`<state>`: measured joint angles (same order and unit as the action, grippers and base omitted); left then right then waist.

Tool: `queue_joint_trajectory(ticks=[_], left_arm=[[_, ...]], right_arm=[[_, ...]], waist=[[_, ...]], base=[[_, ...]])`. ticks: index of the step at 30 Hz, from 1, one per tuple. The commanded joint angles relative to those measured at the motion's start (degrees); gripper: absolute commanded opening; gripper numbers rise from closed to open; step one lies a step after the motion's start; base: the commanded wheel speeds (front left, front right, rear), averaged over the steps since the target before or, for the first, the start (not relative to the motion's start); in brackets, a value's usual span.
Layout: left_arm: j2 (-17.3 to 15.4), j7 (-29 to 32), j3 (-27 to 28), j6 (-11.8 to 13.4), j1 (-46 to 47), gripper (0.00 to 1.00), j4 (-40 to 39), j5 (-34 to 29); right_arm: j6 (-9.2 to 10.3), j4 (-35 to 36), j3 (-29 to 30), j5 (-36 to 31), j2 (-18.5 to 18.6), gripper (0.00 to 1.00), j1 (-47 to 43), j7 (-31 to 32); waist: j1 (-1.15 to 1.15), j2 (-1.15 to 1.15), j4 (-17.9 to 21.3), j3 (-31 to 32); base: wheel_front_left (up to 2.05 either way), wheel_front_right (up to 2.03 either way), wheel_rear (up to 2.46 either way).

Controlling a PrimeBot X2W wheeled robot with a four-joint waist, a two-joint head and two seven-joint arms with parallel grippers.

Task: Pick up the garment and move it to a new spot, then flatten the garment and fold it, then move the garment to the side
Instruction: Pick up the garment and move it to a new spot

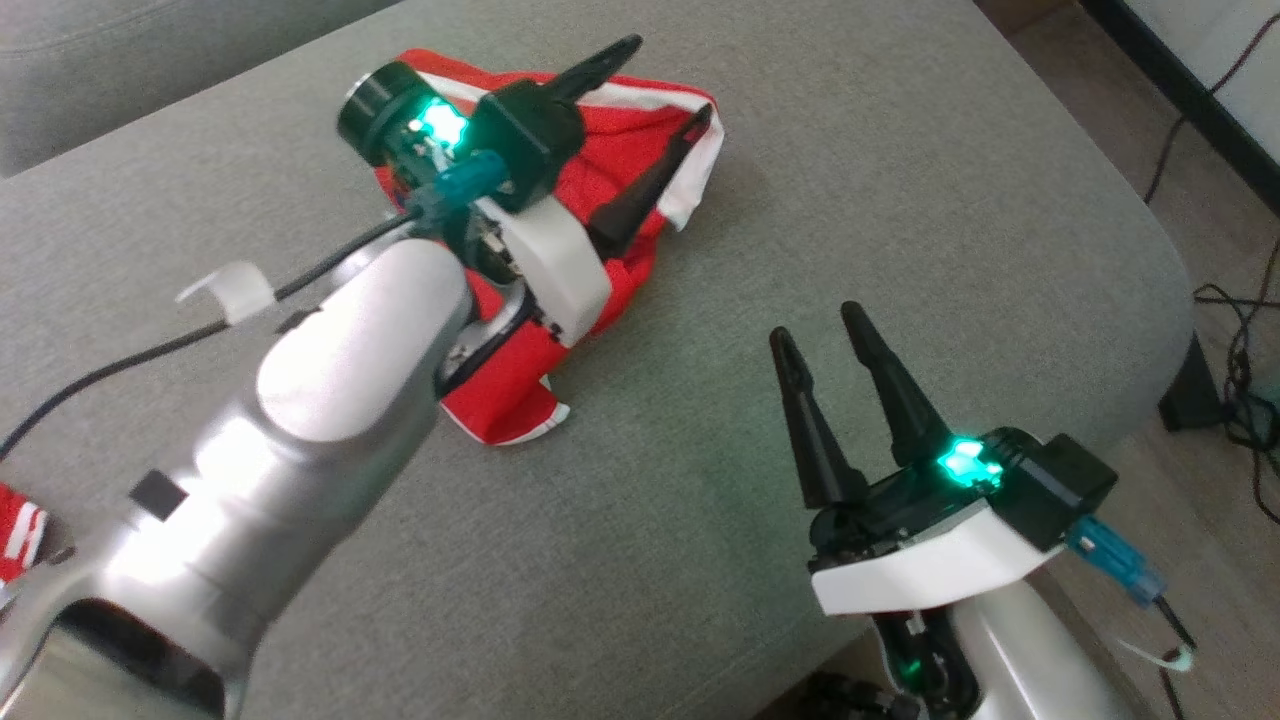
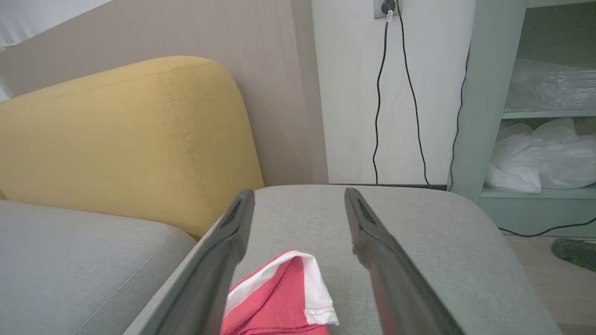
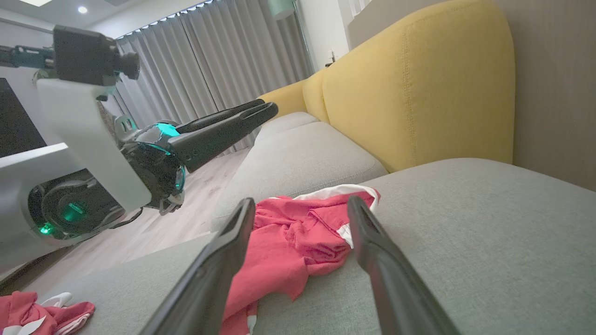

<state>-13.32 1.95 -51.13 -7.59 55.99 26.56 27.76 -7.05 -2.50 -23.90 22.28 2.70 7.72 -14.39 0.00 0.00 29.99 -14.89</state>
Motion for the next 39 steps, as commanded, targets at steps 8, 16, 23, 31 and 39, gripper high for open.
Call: queue_joint_trajectory(ticks=[8, 16, 23, 31, 39], left_arm=[[-6.54, -5.48, 5.97, 3.61, 0.57, 1.0, -1.88, 1.15], [-11.69, -12.58, 10.3, 10.27, -12.65, 1.0, -7.92, 4.09], [-12.3, -16.16, 12.98, 16.42, -26.95, 1.0, -15.1, 6.28], [-6.17, -16.92, 20.6, 21.2, -41.54, 1.0, -23.81, 4.12], [-1.95, -16.94, 25.39, 17.19, -45.16, 1.0, -24.5, -1.32]], right_arm=[[-0.44, 1.05, 3.24, -1.05, 0.18, 1.0, 1.31, -0.61], [-0.44, -0.47, 10.3, -4.71, 0.18, 1.0, -0.23, -0.61], [-0.44, -1.56, 14.48, -7.87, 0.18, 1.0, -2.29, -0.61], [-0.44, -2.86, 15.65, -8.96, 0.18, 1.0, -4.36, -0.61], [-0.44, -4.54, 15.79, -10.53, 0.18, 1.0, -4.77, -0.61]], waist=[[0.0, 0.0, -6.07, 2.26], [0.0, 0.0, -17.13, 6.0], [0.0, 0.0, -25.33, 8.06], [0.0, 0.0, -29.54, 9.43], [0.0, 0.0, -30.59, 9.41]], base=[[0.0, 0.0, 0.0], [0.0, 0.0, 0.0], [0.0, 0.0, 0.0], [0.0, 0.0, 0.0], [0.0, 0.0, 0.0]])
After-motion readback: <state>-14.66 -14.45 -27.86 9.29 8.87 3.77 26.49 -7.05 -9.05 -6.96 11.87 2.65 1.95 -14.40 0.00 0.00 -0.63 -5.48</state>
